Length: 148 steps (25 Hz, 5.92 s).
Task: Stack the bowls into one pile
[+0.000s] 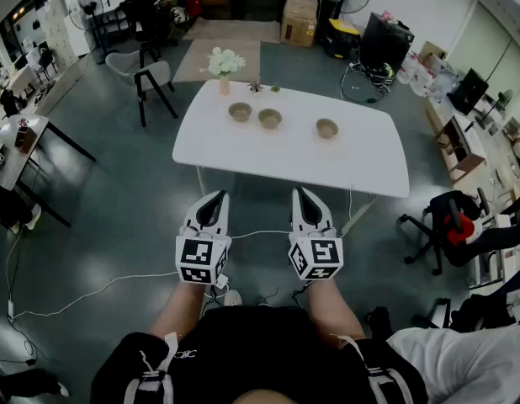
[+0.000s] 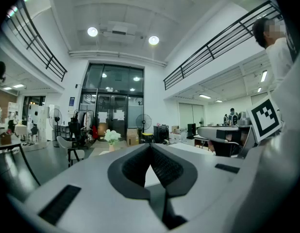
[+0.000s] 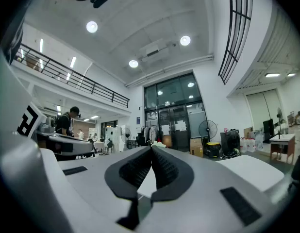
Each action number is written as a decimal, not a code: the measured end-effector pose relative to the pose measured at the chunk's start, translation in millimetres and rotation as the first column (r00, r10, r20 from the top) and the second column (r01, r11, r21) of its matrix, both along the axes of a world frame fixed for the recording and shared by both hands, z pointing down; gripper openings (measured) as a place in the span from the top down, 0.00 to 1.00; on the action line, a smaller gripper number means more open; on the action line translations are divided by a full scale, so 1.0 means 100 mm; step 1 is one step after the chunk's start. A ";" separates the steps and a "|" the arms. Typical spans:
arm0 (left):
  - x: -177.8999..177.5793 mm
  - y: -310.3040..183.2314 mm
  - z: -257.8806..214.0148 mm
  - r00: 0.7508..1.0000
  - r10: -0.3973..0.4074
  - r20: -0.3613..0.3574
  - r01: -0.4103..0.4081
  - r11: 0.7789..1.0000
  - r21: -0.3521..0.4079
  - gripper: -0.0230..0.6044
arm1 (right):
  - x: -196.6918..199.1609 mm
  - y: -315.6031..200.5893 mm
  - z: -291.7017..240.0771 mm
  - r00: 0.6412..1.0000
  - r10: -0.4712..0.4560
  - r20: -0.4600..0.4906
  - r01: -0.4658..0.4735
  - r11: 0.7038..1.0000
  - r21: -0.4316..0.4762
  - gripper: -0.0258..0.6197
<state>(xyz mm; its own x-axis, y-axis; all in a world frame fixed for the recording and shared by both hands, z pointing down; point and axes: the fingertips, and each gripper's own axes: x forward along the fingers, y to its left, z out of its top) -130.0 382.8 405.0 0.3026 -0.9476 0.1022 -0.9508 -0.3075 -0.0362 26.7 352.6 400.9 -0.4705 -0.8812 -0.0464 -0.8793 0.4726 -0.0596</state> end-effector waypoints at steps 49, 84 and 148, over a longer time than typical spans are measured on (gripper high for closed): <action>-1.03 -1.93 0.14 1.000 0.019 0.005 -0.019 1.000 -0.001 0.94 | -1.19 -1.97 0.13 1.000 -0.007 0.023 0.007 1.000 0.006 0.94; -1.21 -6.52 -0.04 0.995 -0.096 0.007 0.097 0.994 -0.047 0.94 | -1.34 -6.70 -0.10 0.989 -0.104 -0.102 0.107 0.994 0.026 0.94; -3.06 -6.32 0.72 0.945 -0.325 -0.032 0.315 0.933 -0.177 0.94 | -3.41 -7.11 2.87 0.372 -0.581 -0.724 0.203 0.812 -0.547 0.91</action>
